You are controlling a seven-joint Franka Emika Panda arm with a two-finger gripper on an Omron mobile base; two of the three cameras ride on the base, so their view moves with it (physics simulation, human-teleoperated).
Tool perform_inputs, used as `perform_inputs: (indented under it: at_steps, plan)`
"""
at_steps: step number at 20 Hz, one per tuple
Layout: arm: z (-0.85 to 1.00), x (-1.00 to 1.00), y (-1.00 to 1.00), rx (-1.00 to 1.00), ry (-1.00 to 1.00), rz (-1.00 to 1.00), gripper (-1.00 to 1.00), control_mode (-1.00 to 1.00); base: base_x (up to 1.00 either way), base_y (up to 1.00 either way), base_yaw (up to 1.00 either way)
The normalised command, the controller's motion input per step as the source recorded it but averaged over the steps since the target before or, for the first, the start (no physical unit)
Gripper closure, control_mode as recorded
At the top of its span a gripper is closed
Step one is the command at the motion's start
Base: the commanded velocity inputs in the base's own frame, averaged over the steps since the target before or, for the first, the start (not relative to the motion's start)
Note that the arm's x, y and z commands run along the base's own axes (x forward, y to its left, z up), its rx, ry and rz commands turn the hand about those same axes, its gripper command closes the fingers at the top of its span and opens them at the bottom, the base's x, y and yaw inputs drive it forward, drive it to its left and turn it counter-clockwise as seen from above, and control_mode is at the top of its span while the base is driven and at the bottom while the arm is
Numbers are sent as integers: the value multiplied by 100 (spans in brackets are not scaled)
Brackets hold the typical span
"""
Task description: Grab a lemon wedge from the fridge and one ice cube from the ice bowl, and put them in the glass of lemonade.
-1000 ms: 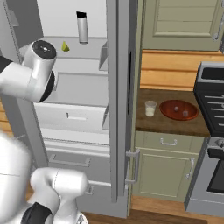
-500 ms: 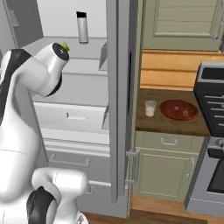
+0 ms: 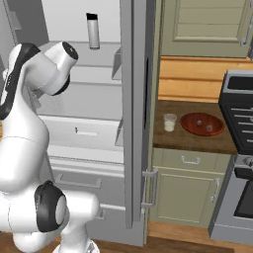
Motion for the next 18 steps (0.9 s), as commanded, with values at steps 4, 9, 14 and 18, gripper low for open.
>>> perform_inputs:
  at_steps: [4, 9, 14, 18]
  plan:
    - [-14, 31, 46, 0, -20, 0, -100, -100, 0, 0, 0]
    - [0, -19, 67, 2, -24, 8, -100, -100, 0, 0, 0]
    - [0, -27, 85, 1, -22, 10, -100, -100, 0, 0, 0]
    - [0, -4, 100, 0, -16, 4, -100, -100, 0, 0, 0]
